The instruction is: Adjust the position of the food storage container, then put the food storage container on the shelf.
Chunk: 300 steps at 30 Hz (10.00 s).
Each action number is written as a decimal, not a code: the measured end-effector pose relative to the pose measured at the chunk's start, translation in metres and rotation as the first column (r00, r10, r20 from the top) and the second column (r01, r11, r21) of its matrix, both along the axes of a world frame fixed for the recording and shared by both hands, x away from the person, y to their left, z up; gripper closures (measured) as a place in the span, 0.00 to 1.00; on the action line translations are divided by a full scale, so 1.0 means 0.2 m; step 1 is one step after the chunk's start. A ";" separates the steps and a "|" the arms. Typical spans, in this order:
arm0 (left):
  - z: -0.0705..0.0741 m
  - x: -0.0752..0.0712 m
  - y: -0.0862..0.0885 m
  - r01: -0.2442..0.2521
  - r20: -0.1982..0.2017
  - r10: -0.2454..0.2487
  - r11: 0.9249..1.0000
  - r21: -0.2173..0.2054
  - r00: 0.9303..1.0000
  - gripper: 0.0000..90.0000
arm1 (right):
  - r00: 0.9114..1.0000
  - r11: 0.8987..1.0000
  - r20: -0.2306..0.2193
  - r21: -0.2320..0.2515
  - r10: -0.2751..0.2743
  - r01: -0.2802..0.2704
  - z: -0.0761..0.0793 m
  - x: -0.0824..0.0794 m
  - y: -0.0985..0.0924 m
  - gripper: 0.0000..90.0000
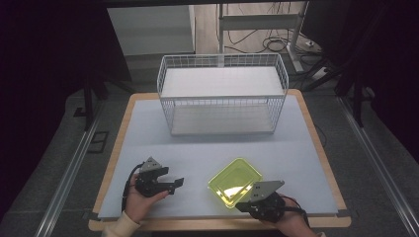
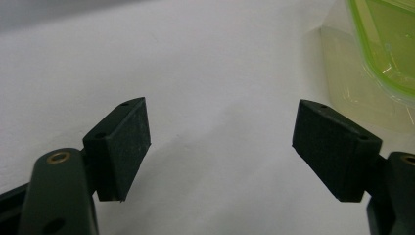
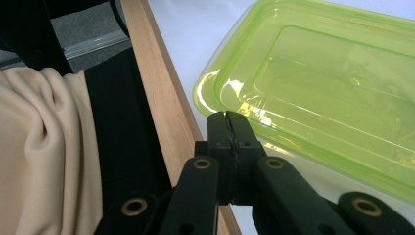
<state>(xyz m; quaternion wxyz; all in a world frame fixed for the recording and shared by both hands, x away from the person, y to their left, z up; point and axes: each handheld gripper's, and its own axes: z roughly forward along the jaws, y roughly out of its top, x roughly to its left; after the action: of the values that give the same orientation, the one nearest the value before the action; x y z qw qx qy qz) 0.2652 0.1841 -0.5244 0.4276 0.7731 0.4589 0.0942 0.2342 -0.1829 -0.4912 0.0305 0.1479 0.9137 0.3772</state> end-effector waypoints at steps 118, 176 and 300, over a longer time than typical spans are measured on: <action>0.11 0.07 -0.13 0.042 -0.167 -0.082 0.973 -0.229 0.983 0.25 | 0.858 0.826 -0.279 0.260 -0.432 0.500 0.00 0.39 -0.32 0.46; 0.07 0.10 -0.28 0.054 -0.227 -0.142 0.933 -0.356 0.963 0.90 | 0.786 0.812 -0.477 0.220 -0.394 0.541 -0.03 0.44 -0.24 0.89; 0.95 0.54 -0.16 0.140 0.096 -0.119 0.958 -0.251 0.988 0.89 | 0.889 0.782 -0.120 0.434 -0.442 0.447 0.84 0.76 -0.08 0.89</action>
<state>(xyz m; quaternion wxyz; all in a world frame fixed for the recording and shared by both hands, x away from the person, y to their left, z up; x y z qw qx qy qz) 0.3724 0.1512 -0.3340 0.5473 0.7353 0.3980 0.0367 0.3868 -0.1984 -0.3226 0.0783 0.3639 0.7405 0.5596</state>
